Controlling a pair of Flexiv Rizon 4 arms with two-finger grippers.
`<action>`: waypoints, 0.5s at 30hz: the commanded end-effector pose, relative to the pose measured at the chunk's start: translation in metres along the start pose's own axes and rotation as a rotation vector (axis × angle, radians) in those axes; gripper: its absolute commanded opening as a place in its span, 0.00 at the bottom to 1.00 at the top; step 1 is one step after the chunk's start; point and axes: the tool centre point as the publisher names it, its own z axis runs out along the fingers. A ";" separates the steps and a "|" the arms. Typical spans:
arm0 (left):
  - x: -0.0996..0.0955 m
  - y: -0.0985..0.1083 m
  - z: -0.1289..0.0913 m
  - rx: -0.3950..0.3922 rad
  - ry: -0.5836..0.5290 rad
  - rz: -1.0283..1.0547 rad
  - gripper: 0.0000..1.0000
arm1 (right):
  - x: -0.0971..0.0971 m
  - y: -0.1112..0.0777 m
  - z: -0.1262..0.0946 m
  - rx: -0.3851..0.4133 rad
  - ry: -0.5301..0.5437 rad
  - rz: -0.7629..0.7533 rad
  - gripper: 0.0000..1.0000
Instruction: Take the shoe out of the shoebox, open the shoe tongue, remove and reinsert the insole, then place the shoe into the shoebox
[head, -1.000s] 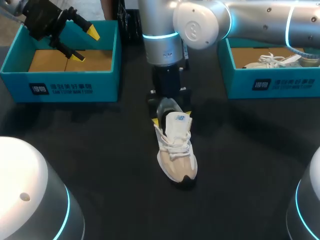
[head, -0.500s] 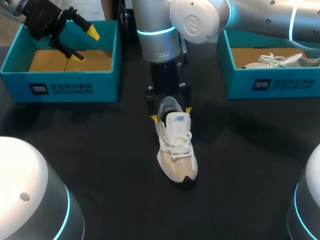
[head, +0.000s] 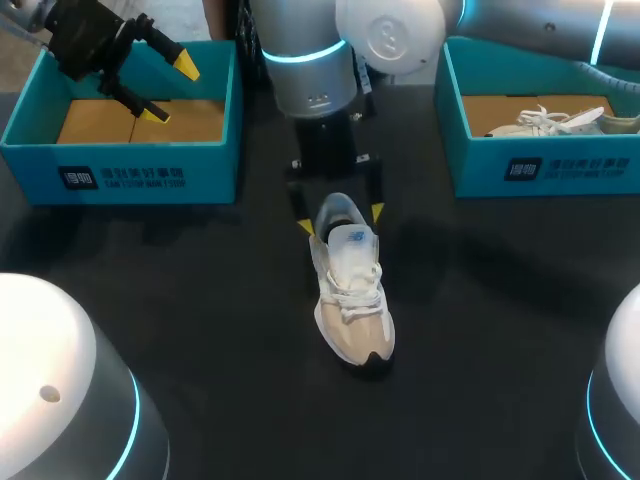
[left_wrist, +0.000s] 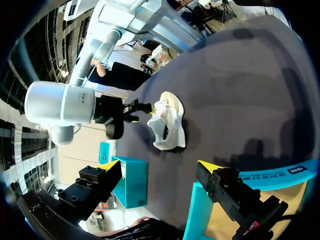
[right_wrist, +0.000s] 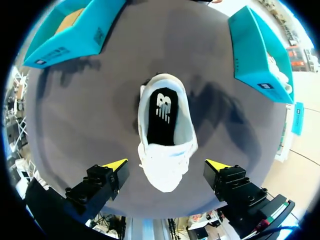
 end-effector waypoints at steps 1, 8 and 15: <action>0.000 0.000 0.000 0.000 0.001 0.001 1.00 | -0.001 -0.012 -0.003 -0.033 0.008 0.012 1.00; 0.000 0.000 0.000 0.000 0.001 0.001 1.00 | 0.003 -0.033 0.006 -0.020 0.044 0.056 1.00; 0.000 0.000 0.000 0.000 0.001 0.001 1.00 | 0.000 -0.052 0.012 -0.026 0.059 0.106 0.83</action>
